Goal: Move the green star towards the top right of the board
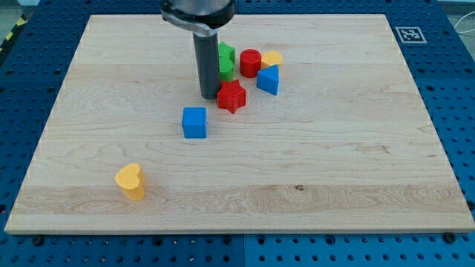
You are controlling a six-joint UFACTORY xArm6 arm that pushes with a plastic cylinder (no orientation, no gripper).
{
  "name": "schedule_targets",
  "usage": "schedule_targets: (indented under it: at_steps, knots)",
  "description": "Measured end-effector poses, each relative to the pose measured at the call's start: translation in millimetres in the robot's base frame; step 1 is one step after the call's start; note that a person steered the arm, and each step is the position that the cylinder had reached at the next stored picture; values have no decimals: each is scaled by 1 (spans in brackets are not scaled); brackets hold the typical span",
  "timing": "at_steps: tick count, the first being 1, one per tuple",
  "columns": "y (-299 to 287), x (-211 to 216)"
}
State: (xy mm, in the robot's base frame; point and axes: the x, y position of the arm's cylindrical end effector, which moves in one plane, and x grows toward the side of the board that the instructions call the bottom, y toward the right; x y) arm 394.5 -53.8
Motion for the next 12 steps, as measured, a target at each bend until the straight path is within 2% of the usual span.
schedule_targets:
  at_steps: [3,5,7,8,9,10,11,12]
  knots:
    - [-26,-48]
    - [66,-72]
    - [63,-102]
    - [92,-111]
    - [98,-126]
    - [85,-135]
    - [107,-144]
    - [154,-145]
